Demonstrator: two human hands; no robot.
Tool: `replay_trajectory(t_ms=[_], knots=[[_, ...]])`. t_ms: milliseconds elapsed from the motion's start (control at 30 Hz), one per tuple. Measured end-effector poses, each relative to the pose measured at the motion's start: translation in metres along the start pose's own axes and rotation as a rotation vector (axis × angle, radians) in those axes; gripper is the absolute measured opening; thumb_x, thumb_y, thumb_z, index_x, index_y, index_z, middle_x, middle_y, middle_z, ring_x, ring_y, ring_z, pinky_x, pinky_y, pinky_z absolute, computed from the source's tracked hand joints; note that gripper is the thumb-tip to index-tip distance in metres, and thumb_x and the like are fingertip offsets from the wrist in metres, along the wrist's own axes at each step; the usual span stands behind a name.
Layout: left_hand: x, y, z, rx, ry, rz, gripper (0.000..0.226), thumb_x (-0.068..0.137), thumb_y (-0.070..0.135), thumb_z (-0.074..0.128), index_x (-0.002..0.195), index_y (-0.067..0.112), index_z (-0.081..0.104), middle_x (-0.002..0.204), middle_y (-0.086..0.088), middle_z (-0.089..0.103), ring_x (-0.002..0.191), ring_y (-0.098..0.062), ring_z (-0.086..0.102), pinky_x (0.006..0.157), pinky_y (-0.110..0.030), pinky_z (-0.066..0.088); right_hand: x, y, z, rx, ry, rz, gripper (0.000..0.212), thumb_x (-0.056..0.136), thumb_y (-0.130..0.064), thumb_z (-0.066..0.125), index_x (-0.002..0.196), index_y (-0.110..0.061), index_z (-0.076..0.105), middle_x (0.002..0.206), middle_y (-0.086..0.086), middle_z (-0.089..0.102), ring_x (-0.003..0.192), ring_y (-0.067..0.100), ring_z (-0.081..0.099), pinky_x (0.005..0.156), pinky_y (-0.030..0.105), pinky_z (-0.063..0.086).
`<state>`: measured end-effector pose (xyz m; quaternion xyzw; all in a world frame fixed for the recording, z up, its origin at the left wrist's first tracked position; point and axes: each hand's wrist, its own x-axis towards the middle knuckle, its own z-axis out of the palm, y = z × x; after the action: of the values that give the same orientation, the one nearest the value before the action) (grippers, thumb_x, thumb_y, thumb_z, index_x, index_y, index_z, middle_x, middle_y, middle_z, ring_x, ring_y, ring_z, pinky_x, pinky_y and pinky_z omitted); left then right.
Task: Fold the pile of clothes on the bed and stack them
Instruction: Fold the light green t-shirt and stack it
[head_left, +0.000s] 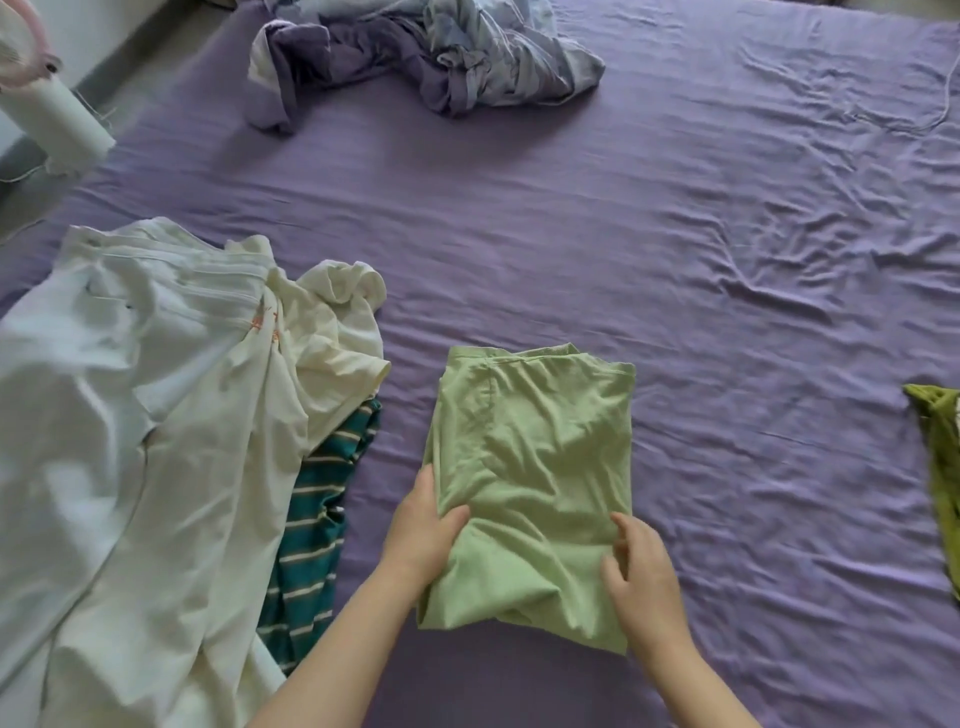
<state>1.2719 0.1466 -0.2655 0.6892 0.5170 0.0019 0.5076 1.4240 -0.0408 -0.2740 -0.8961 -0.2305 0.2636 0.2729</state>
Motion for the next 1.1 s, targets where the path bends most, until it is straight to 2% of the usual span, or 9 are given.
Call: replay_trajectory(t_ms=[133, 267, 333, 400, 567, 767, 933, 1033, 1100], knots=[[-0.014, -0.018, 0.005, 0.403, 0.140, -0.119, 0.088, 0.079, 0.045, 0.069, 0.148, 0.017, 0.023, 0.142, -0.010, 0.037, 0.132, -0.028, 0.033, 0.108, -0.036, 0.027, -0.024, 0.014, 0.005, 0.013, 0.028, 0.137, 0.063, 0.081, -0.009, 0.072, 0.137, 0.000, 0.044, 0.132, 0.016, 0.050, 0.122, 0.032, 0.046, 0.104, 0.040, 0.035], [-0.020, -0.015, 0.016, 0.071, 0.112, -0.287, 0.100, 0.073, 0.041, 0.079, 0.149, 0.012, 0.021, 0.145, -0.014, 0.034, 0.131, -0.031, 0.037, 0.103, -0.039, 0.036, -0.032, 0.014, 0.011, 0.250, -0.012, 0.337, 0.056, 0.082, -0.017, 0.073, 0.131, -0.005, 0.047, 0.115, 0.010, 0.059, 0.109, 0.027, 0.055, 0.090, 0.036, 0.043], [-0.023, -0.016, 0.019, -0.001, 0.083, -0.322, 0.082, 0.074, 0.034, 0.079, 0.139, 0.007, 0.037, 0.134, -0.013, 0.050, 0.121, -0.031, 0.050, 0.098, -0.039, 0.044, -0.033, 0.014, 0.007, 0.371, -0.053, 0.367, 0.022, 0.085, -0.017, 0.070, 0.103, -0.008, 0.061, 0.095, 0.005, 0.066, 0.091, 0.024, 0.060, 0.074, 0.033, 0.046], [-0.031, -0.017, 0.020, -0.123, 0.077, -0.315, 0.056, 0.078, 0.030, 0.077, 0.121, 0.003, 0.053, 0.120, -0.012, 0.061, 0.107, -0.029, 0.059, 0.092, -0.042, 0.049, -0.034, 0.017, 0.001, 0.472, -0.075, 0.356, 0.014, 0.089, -0.017, 0.065, 0.083, -0.005, 0.063, 0.082, 0.008, 0.067, 0.078, 0.022, 0.059, 0.065, 0.033, 0.043], [-0.079, -0.022, 0.030, -0.439, 0.087, -0.345, 0.035, 0.082, 0.031, 0.074, 0.108, 0.008, 0.065, 0.099, -0.003, 0.071, 0.089, -0.017, 0.066, 0.072, -0.029, 0.053, -0.049, 0.039, -0.026, 0.694, -0.129, 0.411, 0.012, 0.092, -0.020, 0.061, 0.091, -0.009, 0.064, 0.092, 0.008, 0.069, 0.084, 0.022, 0.063, 0.077, 0.041, 0.052], [-0.178, -0.030, 0.067, -0.821, -0.017, -0.645, 0.036, 0.080, 0.023, 0.075, 0.110, 0.004, 0.065, 0.097, -0.008, 0.074, 0.087, -0.021, 0.071, 0.067, -0.029, 0.056, -0.105, 0.082, -0.067, 0.835, -0.281, 0.525, 0.016, 0.091, -0.021, 0.063, 0.097, -0.007, 0.067, 0.088, 0.006, 0.073, 0.076, 0.017, 0.068, 0.060, 0.029, 0.055], [-0.249, -0.036, 0.095, -1.039, 0.049, -0.873, 0.035, 0.082, 0.016, 0.072, 0.113, 0.003, 0.063, 0.092, -0.012, 0.074, 0.071, -0.023, 0.071, 0.051, -0.031, 0.055, -0.146, 0.104, -0.092, 0.822, -0.304, 0.691, 0.016, 0.089, -0.018, 0.064, 0.078, -0.008, 0.058, 0.060, 0.005, 0.051, 0.043, 0.009, 0.045, 0.036, 0.019, 0.031], [-0.250, -0.029, 0.092, -1.214, 0.193, -0.815, 0.043, 0.085, 0.006, 0.065, 0.127, -0.001, 0.055, 0.106, -0.018, 0.069, 0.073, -0.022, 0.068, 0.050, -0.031, 0.056, -0.140, 0.092, -0.096, 0.938, -0.268, 0.792, 0.010, 0.089, -0.008, 0.060, 0.080, -0.005, 0.060, 0.054, 0.005, 0.056, 0.038, 0.008, 0.049, 0.032, 0.015, 0.032], [-0.235, -0.019, 0.083, -1.269, 0.264, -0.708, 0.065, 0.086, -0.001, 0.060, 0.145, 0.007, 0.034, 0.127, -0.019, 0.058, 0.081, -0.022, 0.065, 0.053, -0.033, 0.057, -0.123, 0.072, -0.098, 1.045, -0.238, 0.823, 0.010, 0.087, 0.000, 0.057, 0.079, -0.003, 0.061, 0.053, 0.005, 0.059, 0.041, 0.008, 0.056, 0.035, 0.014, 0.040]])
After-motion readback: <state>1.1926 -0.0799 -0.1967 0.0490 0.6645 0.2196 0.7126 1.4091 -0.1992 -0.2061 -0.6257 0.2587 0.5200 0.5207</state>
